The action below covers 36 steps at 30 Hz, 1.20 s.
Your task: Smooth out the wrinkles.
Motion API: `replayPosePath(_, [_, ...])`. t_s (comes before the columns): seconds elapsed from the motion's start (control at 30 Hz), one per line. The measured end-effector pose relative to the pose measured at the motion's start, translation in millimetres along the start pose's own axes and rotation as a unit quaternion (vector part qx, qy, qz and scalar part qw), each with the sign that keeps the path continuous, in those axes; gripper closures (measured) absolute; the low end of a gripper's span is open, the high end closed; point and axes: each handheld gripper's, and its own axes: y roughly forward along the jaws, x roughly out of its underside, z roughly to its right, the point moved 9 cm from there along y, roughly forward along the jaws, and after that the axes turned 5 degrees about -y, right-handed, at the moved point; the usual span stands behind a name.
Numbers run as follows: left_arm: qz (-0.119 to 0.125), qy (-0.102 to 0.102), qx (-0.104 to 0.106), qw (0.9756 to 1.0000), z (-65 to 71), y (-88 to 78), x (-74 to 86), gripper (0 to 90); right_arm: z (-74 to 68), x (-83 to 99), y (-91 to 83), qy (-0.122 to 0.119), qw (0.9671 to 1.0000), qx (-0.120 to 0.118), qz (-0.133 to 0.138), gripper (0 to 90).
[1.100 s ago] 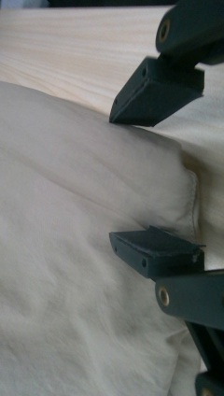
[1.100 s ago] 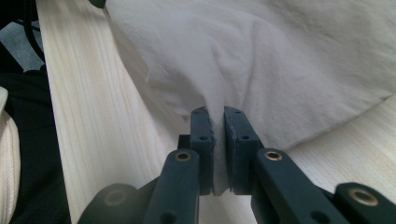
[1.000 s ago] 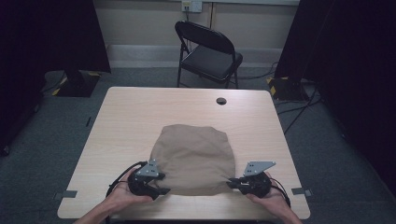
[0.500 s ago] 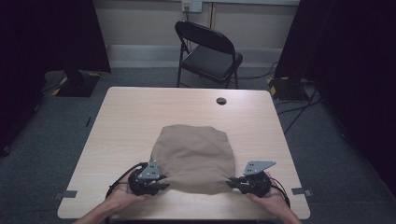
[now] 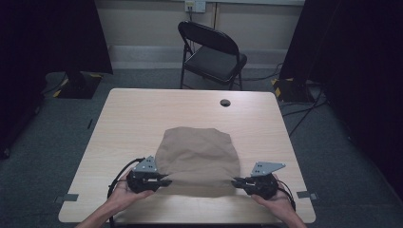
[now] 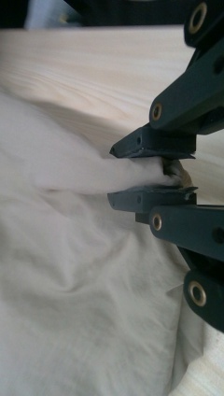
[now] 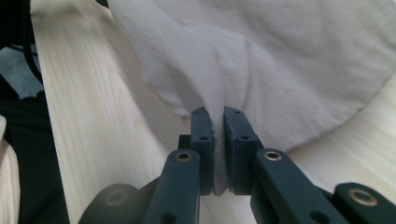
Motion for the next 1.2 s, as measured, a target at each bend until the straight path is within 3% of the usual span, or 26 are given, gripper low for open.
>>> replayPosePath(0.13, [0.013,-0.010,0.007,0.9998,1.9,-4.3,-5.5,77.6,0.2,-7.1,-4.5,0.000,0.9998,0.009,0.016,83.7])
replayPosePath(0.27, [0.022,-0.009,0.019,0.9995,5.1,-7.0,-9.5,77.6,0.8,-11.2,-9.5,0.000,0.9995,0.017,0.026,83.7])
replayPosePath(0.37, [0.025,-0.006,0.016,0.9995,6.9,-9.7,-10.9,77.6,-0.1,-15.3,-13.5,-0.005,0.9992,0.022,0.033,83.7])
replayPosePath(0.87, [0.061,-0.011,0.026,0.9978,14.0,-31.6,-23.5,77.6,-13.2,-34.0,-27.8,-0.022,0.9972,0.023,0.067,83.6])
replayPosePath(1.2, [0.079,-0.007,0.041,0.9960,28.3,-47.5,-32.9,77.6,-23.6,-46.0,-44.1,-0.031,0.9954,0.020,0.089,83.7])
